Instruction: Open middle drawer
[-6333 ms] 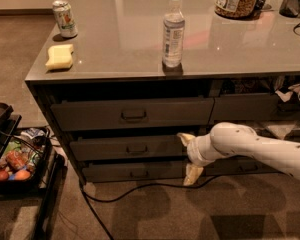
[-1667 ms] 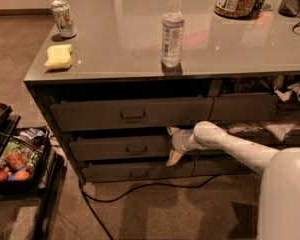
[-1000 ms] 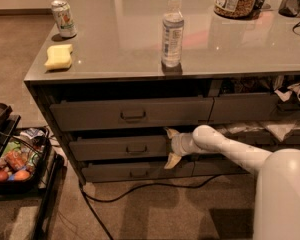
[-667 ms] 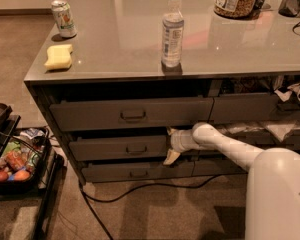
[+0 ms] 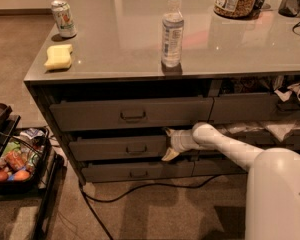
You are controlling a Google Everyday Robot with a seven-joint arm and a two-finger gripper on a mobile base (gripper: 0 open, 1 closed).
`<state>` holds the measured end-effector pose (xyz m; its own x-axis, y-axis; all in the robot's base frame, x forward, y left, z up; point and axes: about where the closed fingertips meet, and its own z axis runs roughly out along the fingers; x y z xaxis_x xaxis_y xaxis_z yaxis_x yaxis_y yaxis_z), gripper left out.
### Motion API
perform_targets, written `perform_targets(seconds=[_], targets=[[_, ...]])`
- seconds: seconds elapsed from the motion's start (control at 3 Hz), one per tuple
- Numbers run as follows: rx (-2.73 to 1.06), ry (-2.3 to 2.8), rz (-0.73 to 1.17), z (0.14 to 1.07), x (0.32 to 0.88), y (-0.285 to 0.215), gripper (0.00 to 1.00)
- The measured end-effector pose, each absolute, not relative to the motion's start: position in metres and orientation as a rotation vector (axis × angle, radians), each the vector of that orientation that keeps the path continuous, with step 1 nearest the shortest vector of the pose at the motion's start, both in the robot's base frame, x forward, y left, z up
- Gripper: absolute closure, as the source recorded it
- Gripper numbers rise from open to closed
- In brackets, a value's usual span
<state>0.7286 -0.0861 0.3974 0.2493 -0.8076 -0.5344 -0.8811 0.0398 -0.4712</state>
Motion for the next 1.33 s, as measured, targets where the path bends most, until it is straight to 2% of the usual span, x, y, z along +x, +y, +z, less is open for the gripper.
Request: perform_targets(seconds=[0.33, 0.67, 1.0, 1.33], targets=[[-1.762, 1.557, 0.122, 0.3973, 0.7285, -0.086, 0.31], [-1.762, 1.557, 0.122, 0.3973, 0.7285, -0.086, 0.32], [-1.763, 1.557, 0.123, 0.3973, 0.7285, -0.0859, 0.49], [-1.763, 1.557, 0.123, 0.3973, 0.7285, -0.0859, 0.73]])
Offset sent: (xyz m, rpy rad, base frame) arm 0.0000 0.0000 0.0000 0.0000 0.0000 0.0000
